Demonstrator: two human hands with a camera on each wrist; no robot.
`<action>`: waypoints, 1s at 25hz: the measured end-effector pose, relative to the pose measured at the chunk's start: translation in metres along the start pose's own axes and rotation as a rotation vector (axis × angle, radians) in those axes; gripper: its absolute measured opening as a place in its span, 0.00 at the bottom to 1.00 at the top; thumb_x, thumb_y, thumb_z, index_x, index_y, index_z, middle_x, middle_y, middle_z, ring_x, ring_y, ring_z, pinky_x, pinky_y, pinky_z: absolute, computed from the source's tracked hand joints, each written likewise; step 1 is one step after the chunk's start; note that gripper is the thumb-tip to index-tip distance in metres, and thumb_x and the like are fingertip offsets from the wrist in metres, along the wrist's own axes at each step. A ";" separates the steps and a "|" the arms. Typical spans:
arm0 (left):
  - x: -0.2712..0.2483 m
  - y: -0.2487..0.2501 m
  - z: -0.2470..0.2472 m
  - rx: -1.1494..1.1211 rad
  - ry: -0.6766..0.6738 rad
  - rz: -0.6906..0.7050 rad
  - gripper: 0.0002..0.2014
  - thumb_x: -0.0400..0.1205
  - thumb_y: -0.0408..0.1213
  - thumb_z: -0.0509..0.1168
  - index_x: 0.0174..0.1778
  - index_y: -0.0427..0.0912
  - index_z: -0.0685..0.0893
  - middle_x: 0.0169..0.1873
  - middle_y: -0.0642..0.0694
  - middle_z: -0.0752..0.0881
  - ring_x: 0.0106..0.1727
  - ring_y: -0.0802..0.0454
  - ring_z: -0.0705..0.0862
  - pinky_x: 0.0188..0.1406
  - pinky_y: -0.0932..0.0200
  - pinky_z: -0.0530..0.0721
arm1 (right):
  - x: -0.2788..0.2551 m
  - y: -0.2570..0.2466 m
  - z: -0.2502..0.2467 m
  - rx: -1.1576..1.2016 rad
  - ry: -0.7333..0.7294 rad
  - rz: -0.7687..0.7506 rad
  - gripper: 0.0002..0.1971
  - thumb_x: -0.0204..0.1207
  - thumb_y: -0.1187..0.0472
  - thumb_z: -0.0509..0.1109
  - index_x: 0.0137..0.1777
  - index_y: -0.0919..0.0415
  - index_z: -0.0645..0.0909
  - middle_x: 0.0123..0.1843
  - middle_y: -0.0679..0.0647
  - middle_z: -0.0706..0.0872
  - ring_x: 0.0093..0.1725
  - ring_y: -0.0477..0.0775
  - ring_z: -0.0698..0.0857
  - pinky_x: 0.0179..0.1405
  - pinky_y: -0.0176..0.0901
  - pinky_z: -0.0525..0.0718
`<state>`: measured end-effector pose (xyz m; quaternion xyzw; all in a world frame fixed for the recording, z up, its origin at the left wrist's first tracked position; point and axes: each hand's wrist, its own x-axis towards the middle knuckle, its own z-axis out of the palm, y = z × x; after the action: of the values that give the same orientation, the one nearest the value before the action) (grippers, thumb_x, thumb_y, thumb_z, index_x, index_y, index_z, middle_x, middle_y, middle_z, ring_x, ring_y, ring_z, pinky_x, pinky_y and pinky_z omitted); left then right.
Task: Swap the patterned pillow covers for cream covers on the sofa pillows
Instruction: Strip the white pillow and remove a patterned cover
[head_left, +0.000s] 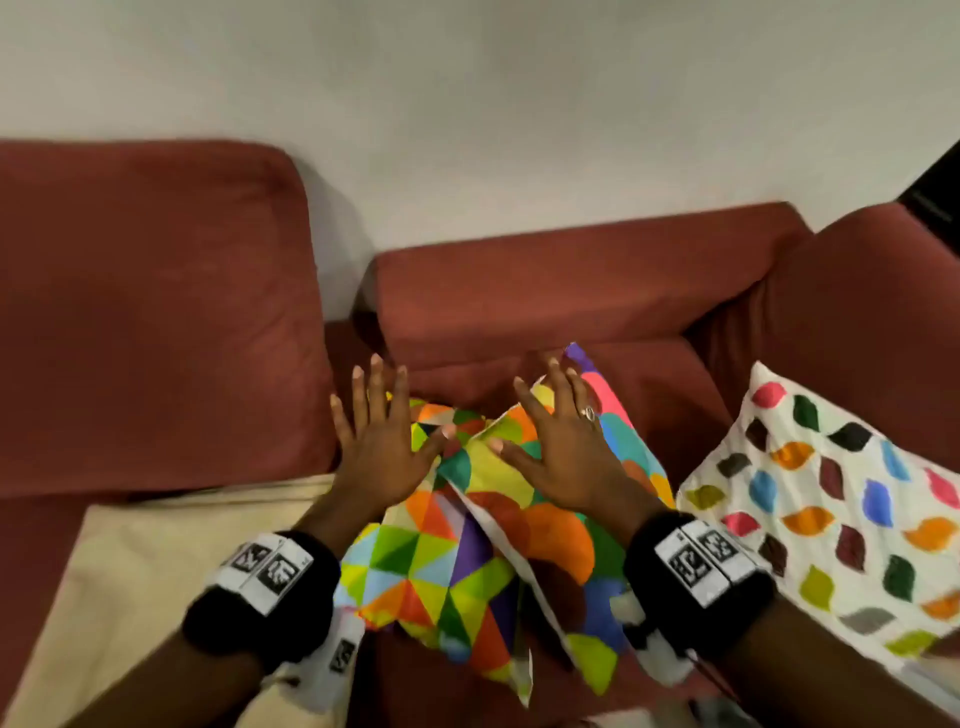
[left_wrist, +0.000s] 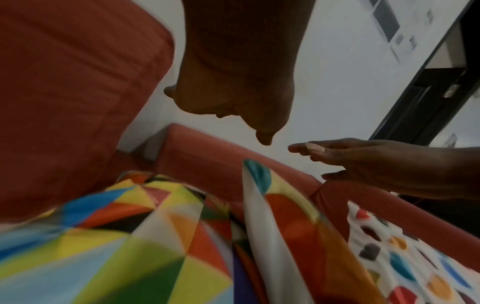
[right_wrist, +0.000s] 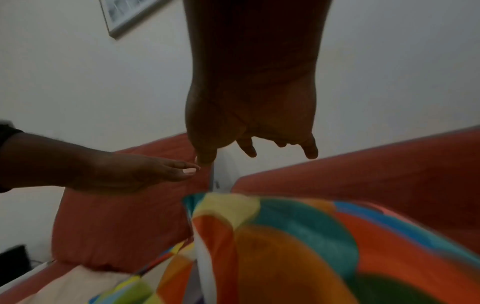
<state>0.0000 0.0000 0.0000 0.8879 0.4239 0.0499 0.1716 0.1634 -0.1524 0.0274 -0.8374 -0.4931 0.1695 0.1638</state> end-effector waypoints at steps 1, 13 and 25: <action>-0.016 -0.006 0.022 -0.020 -0.078 -0.028 0.53 0.68 0.78 0.39 0.86 0.48 0.50 0.86 0.44 0.43 0.86 0.42 0.40 0.80 0.33 0.42 | -0.011 0.008 0.024 -0.008 -0.080 0.032 0.58 0.61 0.14 0.38 0.86 0.50 0.56 0.87 0.65 0.43 0.86 0.68 0.41 0.82 0.69 0.54; -0.086 -0.045 0.187 0.178 0.132 0.141 0.39 0.80 0.67 0.53 0.75 0.38 0.73 0.79 0.35 0.69 0.84 0.39 0.58 0.81 0.34 0.54 | -0.031 0.065 0.197 -0.293 0.280 -0.147 0.40 0.72 0.39 0.66 0.85 0.45 0.59 0.86 0.61 0.58 0.84 0.67 0.58 0.82 0.66 0.53; -0.158 -0.040 0.193 0.064 0.121 0.071 0.49 0.70 0.74 0.38 0.85 0.49 0.57 0.85 0.48 0.55 0.86 0.44 0.51 0.82 0.40 0.48 | -0.101 0.070 0.183 -0.066 0.514 -0.363 0.24 0.78 0.48 0.59 0.73 0.47 0.79 0.75 0.56 0.80 0.76 0.66 0.75 0.76 0.65 0.68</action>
<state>-0.0846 -0.1494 -0.1860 0.9027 0.4033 0.0960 0.1151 0.0897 -0.2536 -0.1534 -0.7561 -0.5821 -0.0959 0.2832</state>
